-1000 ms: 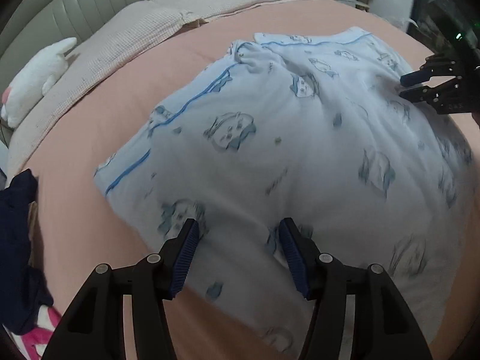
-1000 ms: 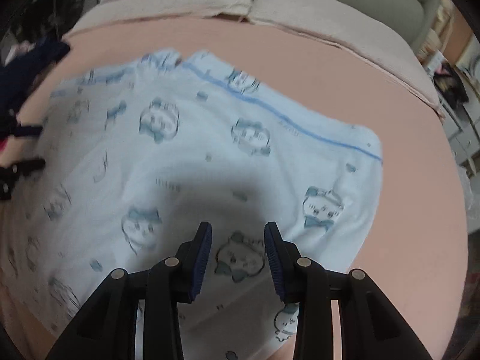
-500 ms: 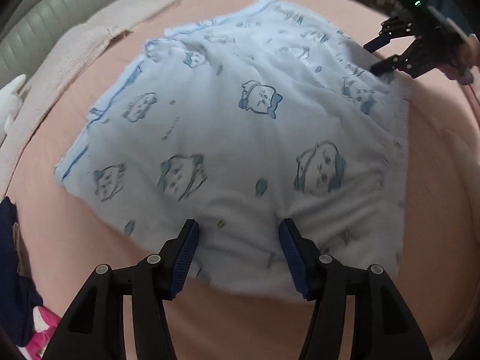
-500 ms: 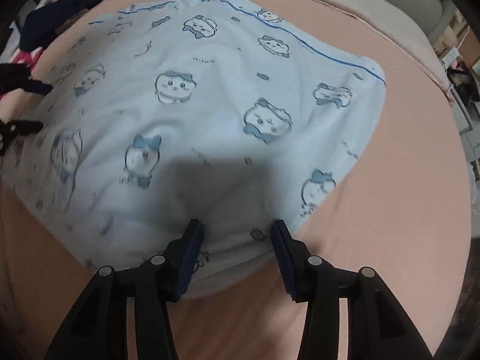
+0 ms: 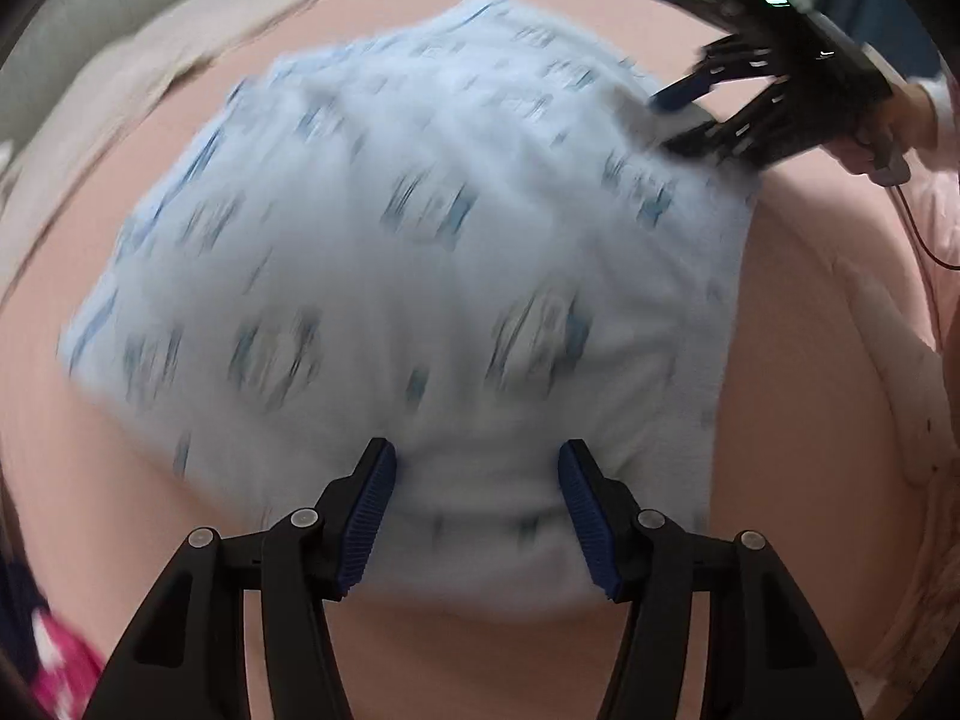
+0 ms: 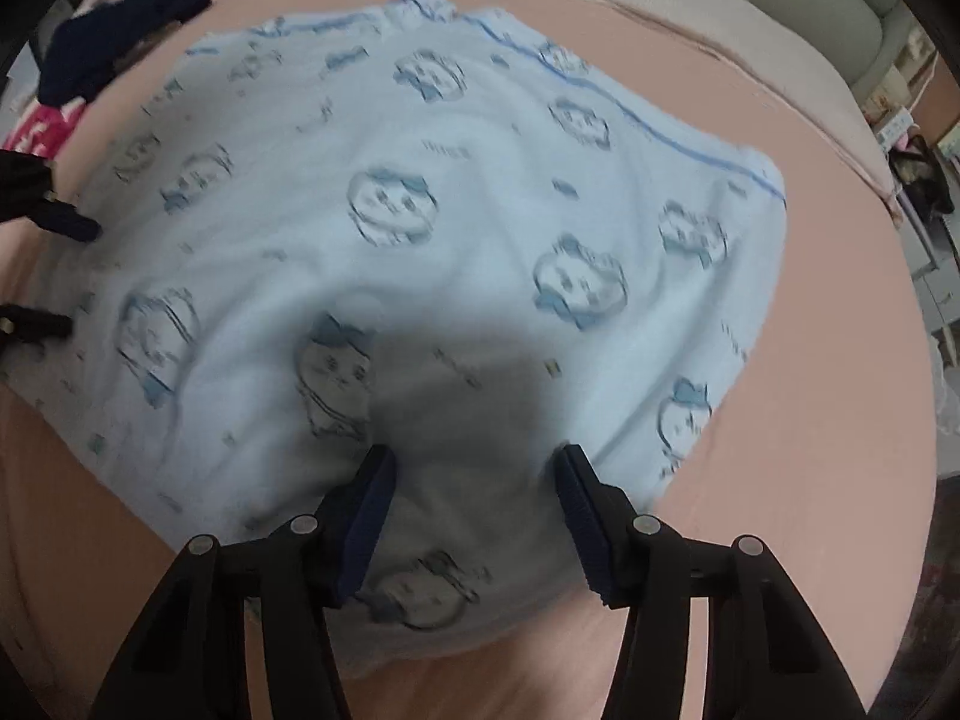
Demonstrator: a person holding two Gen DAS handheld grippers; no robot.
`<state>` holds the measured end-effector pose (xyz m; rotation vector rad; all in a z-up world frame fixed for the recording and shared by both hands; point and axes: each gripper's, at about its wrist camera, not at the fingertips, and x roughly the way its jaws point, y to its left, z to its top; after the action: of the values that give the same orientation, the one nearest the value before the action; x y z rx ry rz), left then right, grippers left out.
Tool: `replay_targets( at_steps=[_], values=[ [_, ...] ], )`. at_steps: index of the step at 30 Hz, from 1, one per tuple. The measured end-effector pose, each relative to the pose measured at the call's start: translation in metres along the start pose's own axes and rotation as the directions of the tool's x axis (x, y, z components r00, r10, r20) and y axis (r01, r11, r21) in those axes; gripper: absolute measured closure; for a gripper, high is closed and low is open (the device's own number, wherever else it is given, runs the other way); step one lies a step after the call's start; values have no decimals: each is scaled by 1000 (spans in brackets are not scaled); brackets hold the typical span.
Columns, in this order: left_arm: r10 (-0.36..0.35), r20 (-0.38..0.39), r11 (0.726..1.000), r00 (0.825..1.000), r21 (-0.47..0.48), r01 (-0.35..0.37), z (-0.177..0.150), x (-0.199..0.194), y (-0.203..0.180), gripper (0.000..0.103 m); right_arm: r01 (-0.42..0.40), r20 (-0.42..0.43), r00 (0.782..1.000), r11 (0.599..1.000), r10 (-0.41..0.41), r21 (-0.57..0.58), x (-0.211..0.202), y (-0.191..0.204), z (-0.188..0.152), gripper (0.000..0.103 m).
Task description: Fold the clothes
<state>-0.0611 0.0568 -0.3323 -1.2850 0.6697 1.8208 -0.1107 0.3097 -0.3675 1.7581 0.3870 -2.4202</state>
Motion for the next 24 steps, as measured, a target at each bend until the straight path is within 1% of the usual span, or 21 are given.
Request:
replay_targets(
  at_steps=[1,2,3,4,5,6,7,9,10,11,12,13,14,15,16,18,19,22,24],
  values=[
    [8,-20,1000,1000,-17,-8,-9,-3,5,48,12,-7,1000,1000,-12,12,-4,-8,-10,50],
    [13,-38,999,999,-35,-15,-16,-7,10,48,24,-15,1000,999,-23,24,-7,-17,-20,48],
    [2,-27,998,1000,-56,-4,-15,-11,11,48,34,-24,999,999,-34,38,-11,-25,-30,48],
    [-9,-17,997,1000,-77,8,-13,-15,12,49,28,-45,999,997,-24,76,-14,-34,-38,47],
    [-20,-7,995,1000,-98,19,-11,-19,13,49,2,-46,999,993,3,116,-18,-42,-43,47],
    [-30,7,993,1000,-114,31,-8,-23,14,49,-19,-20,1000,989,22,143,-24,-45,-42,47],
    [-38,40,995,998,-95,42,1,-26,7,49,-41,8,999,985,41,169,-30,-48,-40,47],
    [-50,72,998,996,-37,53,21,-21,-7,49,-96,86,993,982,83,162,-42,-38,-23,47],
    [-57,84,998,995,-9,58,30,-18,-14,49,-105,107,990,985,90,139,-45,-29,-13,47],
    [-59,66,998,996,12,58,34,-9,-21,49,-90,110,991,990,79,105,-43,-18,-4,46],
    [-55,31,998,998,24,54,30,-2,-26,49,-58,91,994,996,52,67,-37,-7,2,46],
    [-50,1,998,999,36,50,24,4,-30,49,-33,56,998,998,31,44,-26,2,-1,47],
    [-43,2,998,999,46,43,12,3,-31,48,-10,21,1000,1000,10,22,-15,10,-5,47],
    [-37,1,998,999,50,37,0,2,-31,48,-4,-15,1000,1000,5,25,-1,13,-11,48],
    [-40,-13,999,999,16,40,-11,-2,-24,48,0,-9,1000,999,0,37,1,7,-28,47],
    [-46,-38,998,998,-52,44,-31,-9,-11,49,16,-6,1000,995,-15,99,-8,-10,-57,34],
    [-43,-29,996,999,-75,41,-31,-15,-7,49,12,-32,999,988,-7,155,-10,-20,-67,33],
    [-34,-1,990,999,-139,34,-29,-30,3,49,-61,-12,998,958,67,280,-24,-42,-78,33],
    [-43,46,993,998,-104,48,-11,-34,-5,49,-74,46,997,963,64,258,-36,-37,-63,33]
  ],
)
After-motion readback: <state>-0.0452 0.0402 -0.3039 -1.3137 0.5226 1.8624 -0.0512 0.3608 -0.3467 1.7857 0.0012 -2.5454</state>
